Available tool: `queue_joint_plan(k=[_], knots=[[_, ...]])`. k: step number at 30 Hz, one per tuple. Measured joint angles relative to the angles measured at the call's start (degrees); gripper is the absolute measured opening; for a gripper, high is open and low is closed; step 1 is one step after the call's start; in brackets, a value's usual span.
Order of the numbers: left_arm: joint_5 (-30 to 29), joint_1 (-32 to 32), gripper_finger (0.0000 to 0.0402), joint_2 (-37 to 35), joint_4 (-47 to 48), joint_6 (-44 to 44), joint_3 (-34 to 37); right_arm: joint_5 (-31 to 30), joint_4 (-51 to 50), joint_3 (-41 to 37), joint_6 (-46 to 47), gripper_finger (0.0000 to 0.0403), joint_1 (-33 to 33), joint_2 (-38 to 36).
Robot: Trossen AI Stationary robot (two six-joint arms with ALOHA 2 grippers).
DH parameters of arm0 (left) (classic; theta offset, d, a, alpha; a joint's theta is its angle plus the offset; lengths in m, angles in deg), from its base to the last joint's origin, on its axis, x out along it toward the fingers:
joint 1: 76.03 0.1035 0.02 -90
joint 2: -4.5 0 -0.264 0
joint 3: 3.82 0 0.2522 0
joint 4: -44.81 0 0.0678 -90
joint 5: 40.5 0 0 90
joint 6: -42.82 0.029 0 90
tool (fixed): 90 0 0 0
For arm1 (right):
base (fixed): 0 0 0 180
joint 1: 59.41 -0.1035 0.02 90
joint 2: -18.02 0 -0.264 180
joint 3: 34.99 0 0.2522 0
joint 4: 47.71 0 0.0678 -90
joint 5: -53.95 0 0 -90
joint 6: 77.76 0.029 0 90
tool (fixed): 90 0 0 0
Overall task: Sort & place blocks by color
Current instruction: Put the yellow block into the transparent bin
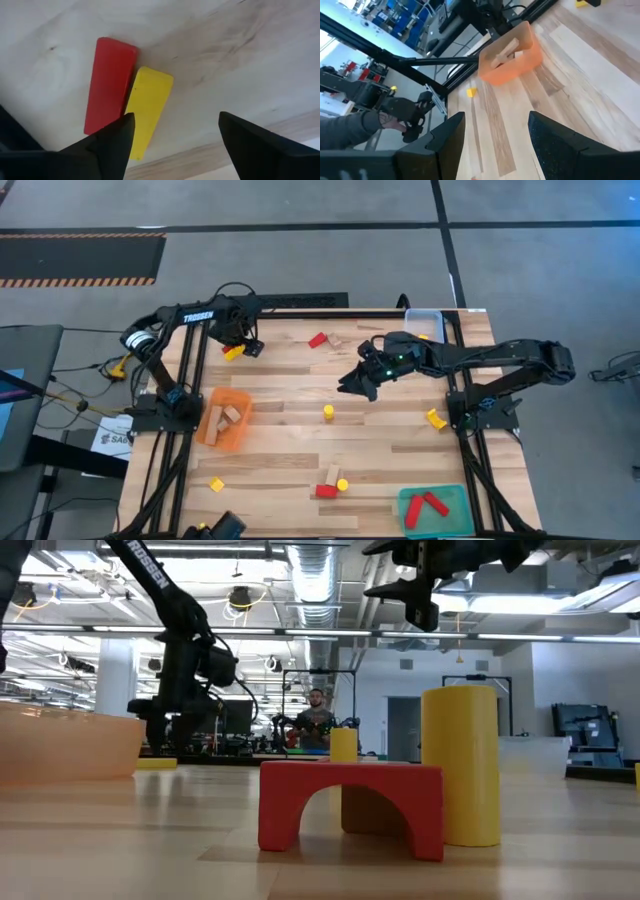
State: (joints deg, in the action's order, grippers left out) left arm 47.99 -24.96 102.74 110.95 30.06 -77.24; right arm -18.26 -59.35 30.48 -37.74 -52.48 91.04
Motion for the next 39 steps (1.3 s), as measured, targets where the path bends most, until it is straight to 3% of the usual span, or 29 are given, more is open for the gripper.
queue_joint_plan(k=[5, 12, 17, 26, 31, 36, 39], knots=[[-0.2, 0.8, 0.0252, 1.6, -0.9, 0.0, 0.0, 0.0, -0.8, 0.0, -0.2, 0.0238, -0.2, 0.0], [5.0, -0.3, 0.0221, 1.9, -0.7, -1.7, -0.2, 0.3, -4.8, 0.0, -1.1, 0.0238, -2.1, 0.0], [10.3, -5.1, 0.0205, 1.9, -1.5, -3.4, -0.1, 0.4, -7.2, 0.0, -1.4, 0.0238, -4.0, 0.0], [10.7, -15.3, 0.0202, 2.3, -2.4, -0.2, -5.1, 0.4, -8.3, 0.0, -1.5, 0.0238, -4.4, -1.5], [9.0, -18.4, 0.0202, 2.3, -2.0, 5.3, -7.8, 0.4, -8.6, 0.0, -1.5, 0.0238, -4.4, -1.5], [0.5, -19.2, 0.0202, 2.3, -0.1, 11.8, -8.0, 0.4, -8.6, 0.0, -1.1, 0.0238, -4.8, -1.5], [-1.5, -18.9, 0.0202, 2.3, 1.3, 15.7, -7.8, 0.4, -8.6, 0.0, -1.1, 0.0238, -5.4, -1.5]])
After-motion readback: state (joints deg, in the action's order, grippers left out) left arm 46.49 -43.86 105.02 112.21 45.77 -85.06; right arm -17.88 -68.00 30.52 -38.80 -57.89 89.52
